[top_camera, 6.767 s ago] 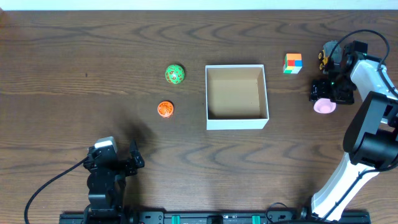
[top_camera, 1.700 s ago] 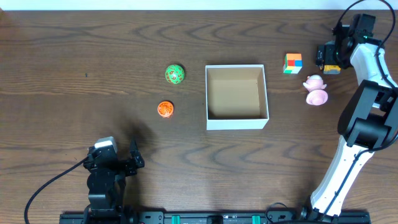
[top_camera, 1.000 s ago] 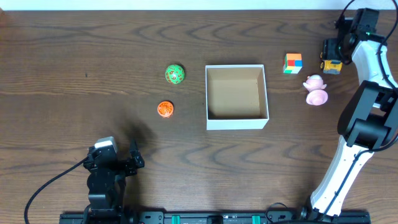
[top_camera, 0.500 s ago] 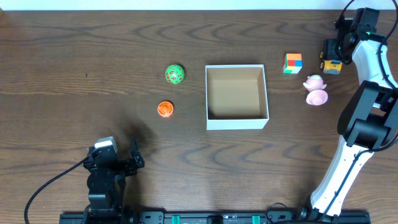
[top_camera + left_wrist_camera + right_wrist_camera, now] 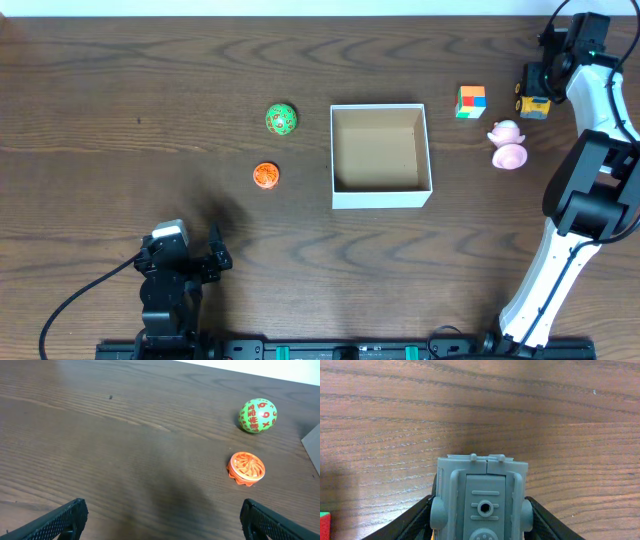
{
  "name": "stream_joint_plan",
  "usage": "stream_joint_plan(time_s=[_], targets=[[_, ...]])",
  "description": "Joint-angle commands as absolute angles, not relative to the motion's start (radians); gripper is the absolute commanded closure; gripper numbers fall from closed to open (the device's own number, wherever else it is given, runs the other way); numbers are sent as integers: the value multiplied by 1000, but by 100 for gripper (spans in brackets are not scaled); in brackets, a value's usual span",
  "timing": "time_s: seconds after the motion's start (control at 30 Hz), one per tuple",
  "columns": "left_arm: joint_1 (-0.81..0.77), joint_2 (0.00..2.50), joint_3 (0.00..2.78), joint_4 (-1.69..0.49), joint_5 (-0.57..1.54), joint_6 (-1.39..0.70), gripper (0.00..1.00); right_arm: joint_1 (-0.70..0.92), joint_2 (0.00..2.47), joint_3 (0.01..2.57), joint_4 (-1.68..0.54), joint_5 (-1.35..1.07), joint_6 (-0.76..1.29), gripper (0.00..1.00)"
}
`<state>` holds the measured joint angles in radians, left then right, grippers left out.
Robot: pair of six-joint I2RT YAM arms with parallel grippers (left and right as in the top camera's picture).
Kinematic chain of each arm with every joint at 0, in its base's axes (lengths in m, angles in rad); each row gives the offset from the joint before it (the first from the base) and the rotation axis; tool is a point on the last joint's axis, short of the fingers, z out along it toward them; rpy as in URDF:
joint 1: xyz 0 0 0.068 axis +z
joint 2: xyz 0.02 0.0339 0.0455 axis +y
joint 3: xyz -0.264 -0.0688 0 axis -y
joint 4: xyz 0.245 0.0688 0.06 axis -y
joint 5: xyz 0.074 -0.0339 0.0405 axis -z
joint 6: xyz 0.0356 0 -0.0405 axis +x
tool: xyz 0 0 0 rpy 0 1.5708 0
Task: Pack container
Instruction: 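Lower the right gripper and grasp the yellow-grey toy truck, then carry the truck with the right gripper into the white box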
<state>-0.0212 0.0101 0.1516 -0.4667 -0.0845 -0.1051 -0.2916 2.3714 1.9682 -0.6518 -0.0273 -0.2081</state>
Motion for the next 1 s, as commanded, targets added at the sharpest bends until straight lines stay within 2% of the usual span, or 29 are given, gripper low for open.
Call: stream_joint_plan(time_s=[0.0,0.07,0.17,0.43,0.97], targets=[[-16,5,133,-466,-86,-110,2,-285,2375,1987,-644,-31,-206,45],[-16,5,133,-466,-86,-110,2,-285,2375,1987,-642,-31,-203,46],[-16,5,133,-466,-86,-110,2,-285,2375,1987,-638,-31,-203,52],[-16,5,133,-466,-86,-110,2,-281,2375,1987,-638,-31,-202,55],[-16,5,133,-466,-86,-110,2,-222,2373,2115,-730,-35,-181,58]])
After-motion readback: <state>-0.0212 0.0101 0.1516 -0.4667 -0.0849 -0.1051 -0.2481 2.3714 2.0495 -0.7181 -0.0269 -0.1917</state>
